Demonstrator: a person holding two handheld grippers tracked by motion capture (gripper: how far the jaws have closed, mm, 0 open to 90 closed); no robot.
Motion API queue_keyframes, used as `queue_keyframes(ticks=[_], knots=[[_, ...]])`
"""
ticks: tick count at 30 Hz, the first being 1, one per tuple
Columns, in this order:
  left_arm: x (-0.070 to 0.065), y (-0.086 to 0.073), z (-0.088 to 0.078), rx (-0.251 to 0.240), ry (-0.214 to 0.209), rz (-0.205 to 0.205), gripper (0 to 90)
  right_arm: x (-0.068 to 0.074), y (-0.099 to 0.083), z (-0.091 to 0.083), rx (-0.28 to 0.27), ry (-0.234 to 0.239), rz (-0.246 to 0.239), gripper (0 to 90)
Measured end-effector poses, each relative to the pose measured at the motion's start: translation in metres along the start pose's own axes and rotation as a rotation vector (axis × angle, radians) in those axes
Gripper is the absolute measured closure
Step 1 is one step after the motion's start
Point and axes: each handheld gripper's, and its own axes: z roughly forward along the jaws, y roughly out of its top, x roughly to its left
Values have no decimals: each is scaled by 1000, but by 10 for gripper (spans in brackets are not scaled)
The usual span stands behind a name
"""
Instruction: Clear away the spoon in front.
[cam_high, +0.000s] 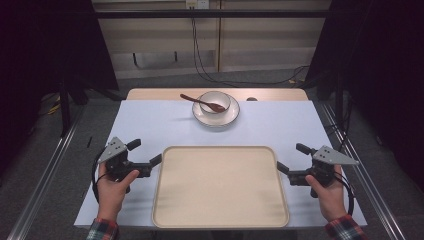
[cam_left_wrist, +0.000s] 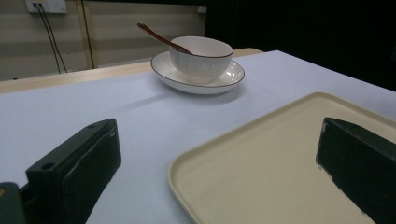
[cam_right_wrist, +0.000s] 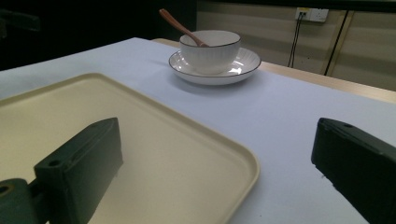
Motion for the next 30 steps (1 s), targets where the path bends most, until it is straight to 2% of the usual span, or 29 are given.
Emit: queue_keyframes(ticks=[3, 13, 19, 20, 22, 23, 24, 26, 30], knots=[[1, 3, 5, -2, 6, -13, 0, 3, -1, 2, 17, 16, -37, 19], [3, 12, 16, -7, 11, -7, 0, 6, -1, 1, 18, 30, -32, 20], [6, 16, 28, -5, 11, -26, 0, 6, -1, 1, 16, 27, -31, 20], [7, 18, 31, -6, -1, -28, 0, 6, -1, 1, 16, 31, -33, 19], [7, 19, 34, -6, 9, -27, 0, 7, -1, 1, 15, 31, -35, 20], [7, 20, 35, -7, -1, -31, 0, 7, -1, 1, 19, 26, -36, 20], [6, 22, 39, -5, 17, -54, 0, 6, -1, 1, 22, 23, -36, 20], [5, 23, 43, -10, 33, -65, 0, 6, -1, 1, 25, 20, -35, 19], [3, 24, 51, 1, 38, -61, 0, 8, -1, 1, 26, 34, -39, 21]])
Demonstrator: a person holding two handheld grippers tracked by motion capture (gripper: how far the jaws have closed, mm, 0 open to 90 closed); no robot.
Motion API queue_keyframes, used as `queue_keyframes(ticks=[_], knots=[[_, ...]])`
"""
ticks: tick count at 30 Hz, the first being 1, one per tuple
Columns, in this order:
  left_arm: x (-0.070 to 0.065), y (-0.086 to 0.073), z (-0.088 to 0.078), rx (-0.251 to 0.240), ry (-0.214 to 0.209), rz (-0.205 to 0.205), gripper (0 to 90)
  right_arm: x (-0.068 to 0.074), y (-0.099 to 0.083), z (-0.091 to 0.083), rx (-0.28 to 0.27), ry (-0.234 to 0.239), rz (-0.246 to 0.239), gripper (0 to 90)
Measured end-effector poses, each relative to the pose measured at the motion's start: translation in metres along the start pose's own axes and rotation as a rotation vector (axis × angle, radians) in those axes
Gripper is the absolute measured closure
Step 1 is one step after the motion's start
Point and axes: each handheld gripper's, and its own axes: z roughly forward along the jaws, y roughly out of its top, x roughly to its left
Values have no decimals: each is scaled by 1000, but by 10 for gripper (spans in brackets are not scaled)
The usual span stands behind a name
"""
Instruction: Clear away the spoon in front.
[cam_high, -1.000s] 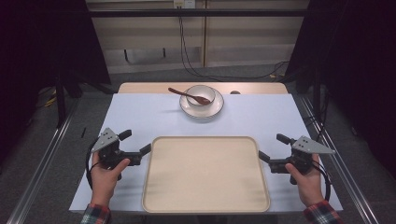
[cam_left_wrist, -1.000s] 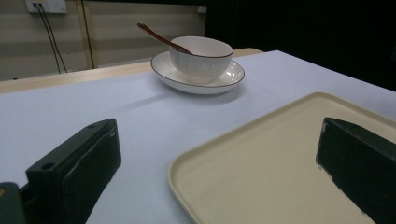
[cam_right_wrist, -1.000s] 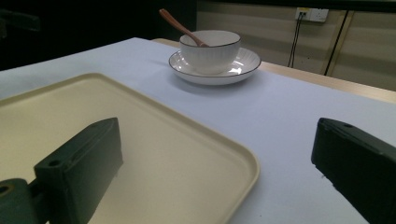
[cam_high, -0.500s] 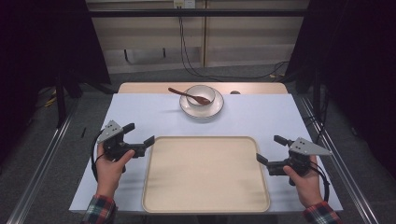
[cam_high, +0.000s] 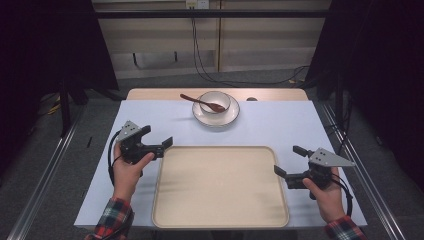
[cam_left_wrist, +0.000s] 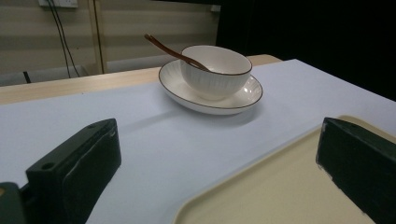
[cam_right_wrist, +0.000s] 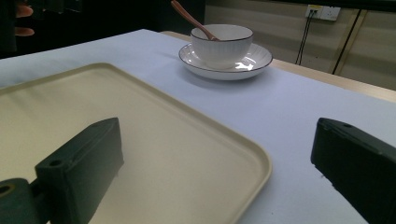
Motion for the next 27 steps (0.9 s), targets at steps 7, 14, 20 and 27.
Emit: queue_keyframes(ticks=[7, 14, 20, 27], knots=[[1, 2, 9, -2, 19, -14, 0, 1, 1, 0, -3, 5, -8, 24], [4, 8, 21, -12, 29, -20, 0, 1, 0, 1, 3, 13, -18, 25], [3, 11, 33, -16, 24, -21, 0, 2, 1, 1, 0, 11, -8, 26], [4, 14, 42, -9, 27, -19, 0, 2, 1, 1, -1, 14, -6, 26]])
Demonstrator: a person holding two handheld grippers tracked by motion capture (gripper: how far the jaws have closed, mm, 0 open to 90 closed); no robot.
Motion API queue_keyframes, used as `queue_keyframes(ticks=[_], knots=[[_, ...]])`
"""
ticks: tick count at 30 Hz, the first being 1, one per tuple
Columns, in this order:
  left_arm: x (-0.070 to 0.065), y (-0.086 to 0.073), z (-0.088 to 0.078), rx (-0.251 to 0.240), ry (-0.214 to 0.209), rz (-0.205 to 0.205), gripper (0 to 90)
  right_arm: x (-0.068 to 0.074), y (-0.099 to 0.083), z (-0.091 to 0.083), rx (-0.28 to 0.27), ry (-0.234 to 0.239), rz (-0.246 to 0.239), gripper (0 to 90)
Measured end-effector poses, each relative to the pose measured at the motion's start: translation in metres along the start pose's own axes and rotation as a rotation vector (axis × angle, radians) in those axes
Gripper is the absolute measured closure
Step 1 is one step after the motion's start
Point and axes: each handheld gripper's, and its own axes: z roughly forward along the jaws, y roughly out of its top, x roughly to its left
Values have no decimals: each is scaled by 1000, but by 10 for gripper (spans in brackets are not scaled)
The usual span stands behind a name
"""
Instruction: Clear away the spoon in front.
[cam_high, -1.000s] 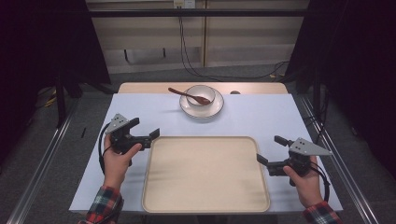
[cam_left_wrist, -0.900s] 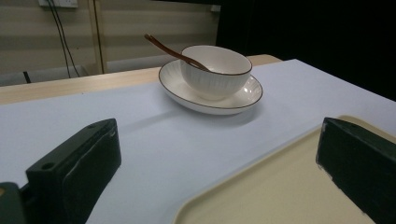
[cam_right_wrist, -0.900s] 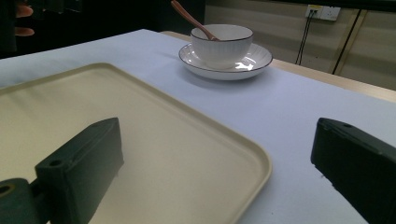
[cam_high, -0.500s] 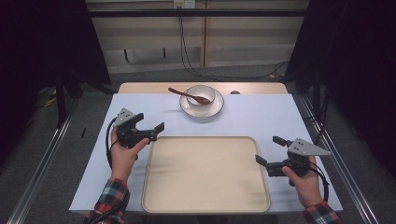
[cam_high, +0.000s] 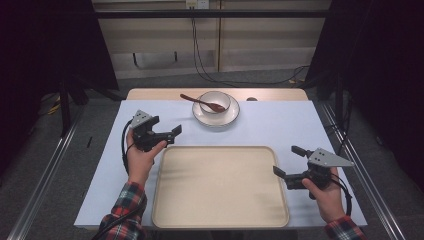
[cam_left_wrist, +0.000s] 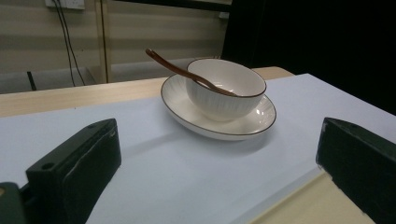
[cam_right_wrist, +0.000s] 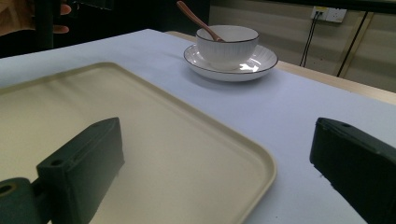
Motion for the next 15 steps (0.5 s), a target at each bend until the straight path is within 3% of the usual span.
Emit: queue_keyframes(ticks=[10, 13, 15], knots=[[-1, 2, 17, -1, -8, -19, 0, 2, 0, 2, 6, 9, -12, 28], [-1, 1, 24, 2, 6, -22, 0, 1, 0, 2, 14, 30, -21, 28], [-1, 1, 27, 5, 8, -18, 0, 2, 0, 2, 9, 16, -14, 28]])
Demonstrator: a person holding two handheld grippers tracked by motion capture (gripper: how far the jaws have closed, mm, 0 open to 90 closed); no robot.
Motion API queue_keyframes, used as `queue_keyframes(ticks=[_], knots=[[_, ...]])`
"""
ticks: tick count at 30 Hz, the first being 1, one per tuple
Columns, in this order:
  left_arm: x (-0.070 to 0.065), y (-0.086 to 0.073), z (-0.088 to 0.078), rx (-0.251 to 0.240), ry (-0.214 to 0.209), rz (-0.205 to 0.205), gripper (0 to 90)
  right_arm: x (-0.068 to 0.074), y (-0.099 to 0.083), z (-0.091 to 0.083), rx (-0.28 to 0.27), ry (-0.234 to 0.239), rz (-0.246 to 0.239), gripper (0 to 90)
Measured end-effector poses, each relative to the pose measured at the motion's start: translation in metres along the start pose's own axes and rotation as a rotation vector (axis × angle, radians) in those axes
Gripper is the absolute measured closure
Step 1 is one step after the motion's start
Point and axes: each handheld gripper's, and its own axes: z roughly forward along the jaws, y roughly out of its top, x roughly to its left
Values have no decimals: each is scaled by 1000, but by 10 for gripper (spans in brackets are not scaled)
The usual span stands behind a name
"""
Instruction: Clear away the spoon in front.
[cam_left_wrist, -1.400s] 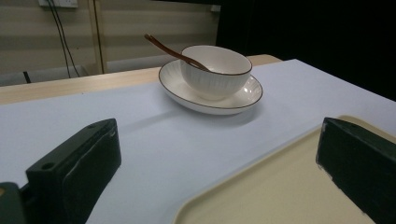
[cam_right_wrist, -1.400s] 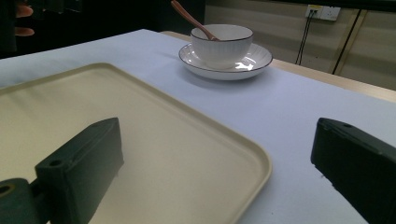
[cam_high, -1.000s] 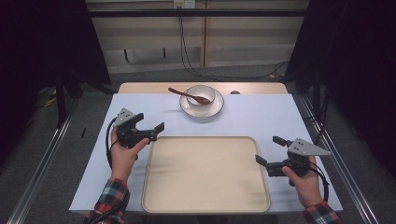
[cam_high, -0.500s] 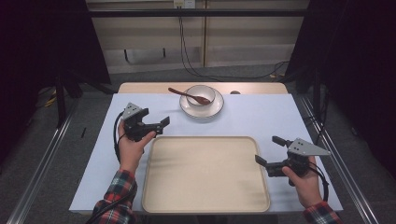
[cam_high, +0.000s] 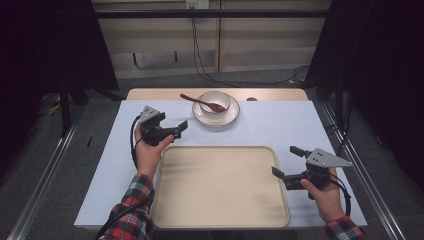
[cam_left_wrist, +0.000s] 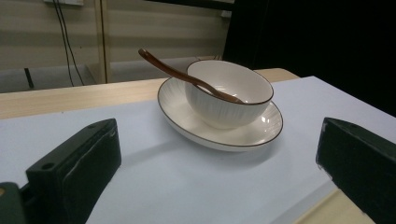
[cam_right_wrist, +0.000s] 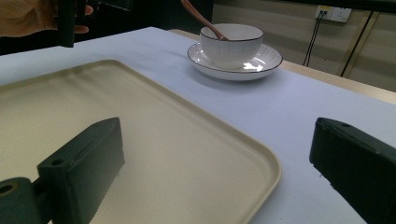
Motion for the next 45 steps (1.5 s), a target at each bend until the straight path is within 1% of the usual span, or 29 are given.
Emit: queue_keyframes(ticks=[1, 2, 3, 4, 5, 6, 9, 10, 12, 16, 17, 19, 20, 26, 27, 28, 32, 36, 38, 39, 40, 42, 45], knots=[[0, 0, 0, 0, 0, 0, 0, 0, 0, 0, 0, 0, 0, 28], [0, 0, 2, -2, 12, 1, 0, 0, 0, 0, 0, 0, -2, 28], [0, 0, 4, -7, 7, -3, 0, 0, 0, 0, 0, -2, 1, 28], [0, 1, 7, -5, 16, -6, 0, -1, 0, 0, 0, -4, -2, 28], [0, 1, 9, -11, 11, -11, 0, -1, 0, 0, -1, -4, -3, 28], [-1, 1, 11, -18, 19, -26, 0, -1, 0, 0, -2, -4, -7, 28], [-1, 2, 15, -15, 20, -28, 0, -1, 0, -1, -6, -6, -2, 29], [-1, 3, 18, -12, 15, -38, 0, -1, 0, -1, -4, -3, -4, 28], [-1, 4, 22, -17, 25, -50, 0, -1, 0, -1, -4, -3, -7, 29], [-1, 6, 28, -26, 22, -63, 0, -1, 0, 0, -2, 0, -10, 29], [-1, 6, 28, -26, 22, -63, 0, -1, 0, 0, -2, 0, -10, 29], [1, 5, 33, -11, 37, -52, 0, -1, 0, 0, -5, -2, -7, 29], [1, 5, 34, -6, 38, -54, 0, -1, 1, 0, -5, -3, -3, 29], [3, 6, 41, 1, 40, -48, 0, -2, 0, -1, 0, 2, -7, 29], [3, 7, 43, 1, 45, -47, 0, -2, 0, 0, 0, -5, -11, 29], [3, 8, 45, -3, 43, -54, 0, -1, 0, 0, 2, -4, -7, 29], [3, 10, 50, -6, 49, -64, 0, -1, 0, 0, 2, -3, -9, 29], [5, 11, 53, -5, 63, -63, 0, -2, 1, 0, 0, -3, -10, 30], [7, 10, 56, 8, 69, -60, 1, -2, 1, 0, 1, -3, -8, 30], [7, 10, 57, -1, 70, -61, 7, -1, 1, 0, 1, 2, -4, 30], [7, 10, 59, 1, 80, -55, 13, -1, 1, 1, -2, 4, -11, 30], [7, 10, 62, 0, 85, -59, 17, -1, 1, 1, -2, -1, -8, 31], [7, 10, 65, -2, 83, -64, 27, -1, 1, 1, -2, -1, -9, 31]])
